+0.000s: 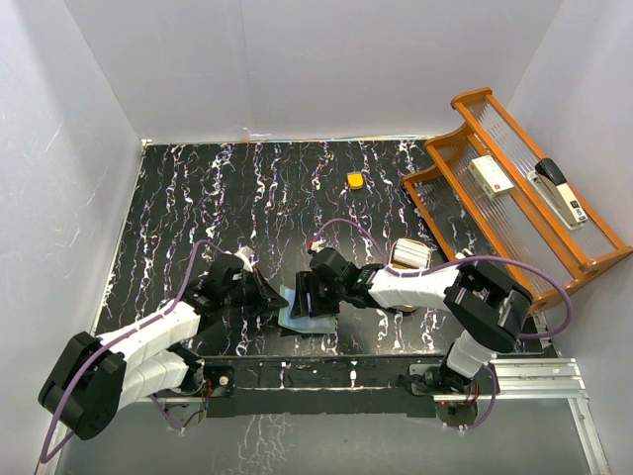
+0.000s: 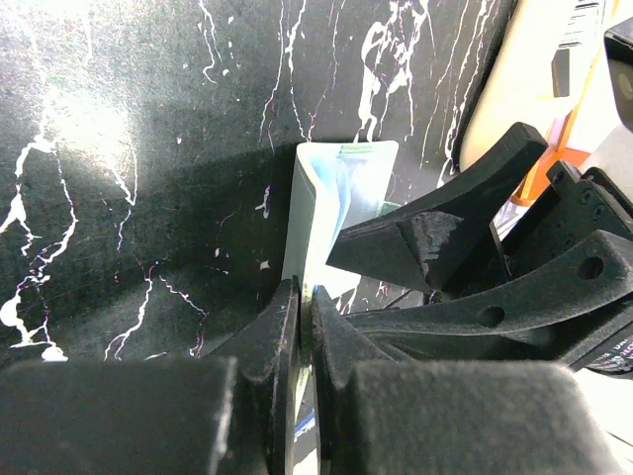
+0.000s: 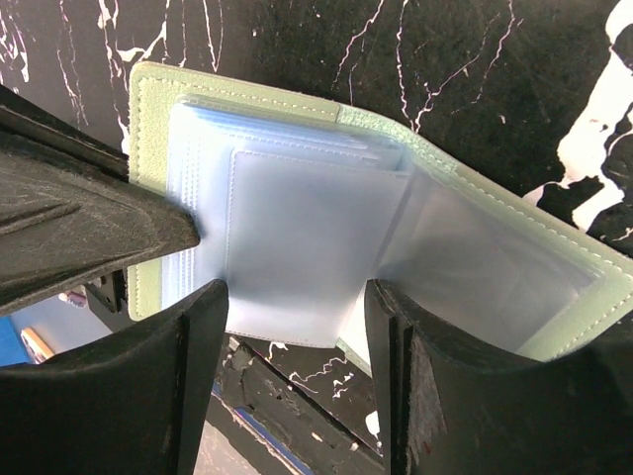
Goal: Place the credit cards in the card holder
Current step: Turn over the card slot in the card holder.
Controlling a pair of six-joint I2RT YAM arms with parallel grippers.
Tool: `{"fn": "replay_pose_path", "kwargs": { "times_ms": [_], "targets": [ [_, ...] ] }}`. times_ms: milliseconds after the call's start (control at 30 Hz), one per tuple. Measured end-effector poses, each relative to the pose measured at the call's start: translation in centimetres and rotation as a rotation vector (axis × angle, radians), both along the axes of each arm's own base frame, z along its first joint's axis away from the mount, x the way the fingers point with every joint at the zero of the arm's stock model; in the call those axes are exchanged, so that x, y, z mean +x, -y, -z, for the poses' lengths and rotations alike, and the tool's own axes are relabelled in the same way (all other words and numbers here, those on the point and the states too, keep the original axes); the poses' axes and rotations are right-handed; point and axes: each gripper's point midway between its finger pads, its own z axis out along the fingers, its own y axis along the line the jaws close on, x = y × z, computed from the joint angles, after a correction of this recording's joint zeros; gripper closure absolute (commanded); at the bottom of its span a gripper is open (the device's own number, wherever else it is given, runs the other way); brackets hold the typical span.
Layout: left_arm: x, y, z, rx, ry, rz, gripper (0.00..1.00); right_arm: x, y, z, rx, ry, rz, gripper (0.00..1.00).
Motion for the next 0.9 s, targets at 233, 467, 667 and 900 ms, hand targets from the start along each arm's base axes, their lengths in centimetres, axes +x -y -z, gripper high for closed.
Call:
{"fn": "replay_pose_path", "kwargs": {
  "times_ms": [233, 467, 667, 900],
  "targets": [
    [0.02, 0.02, -0.05, -0.004, -0.006, -0.007, 0.85, 0.04, 0.06, 0.22, -0.006, -0.001, 0.002, 0.48],
    [-0.06, 0.01, -0.04, -0.012, -0.007, -0.014, 0.76, 0.12, 0.17, 0.34, -0.014, 0.003, 0.008, 0.50],
    [-0.09, -0.03, 0.12, -0.008, -0.009, -0.011, 0.81, 0.20, 0.32, 0.46, -0.023, 0.007, 0.013, 0.51],
    [-0.12, -0.06, 0.48, 0.002, -0.013, -0.005, 1.00, 0.36, 0.65, 0.57, -0.040, 0.017, 0.022, 0.51]
  ]
}}
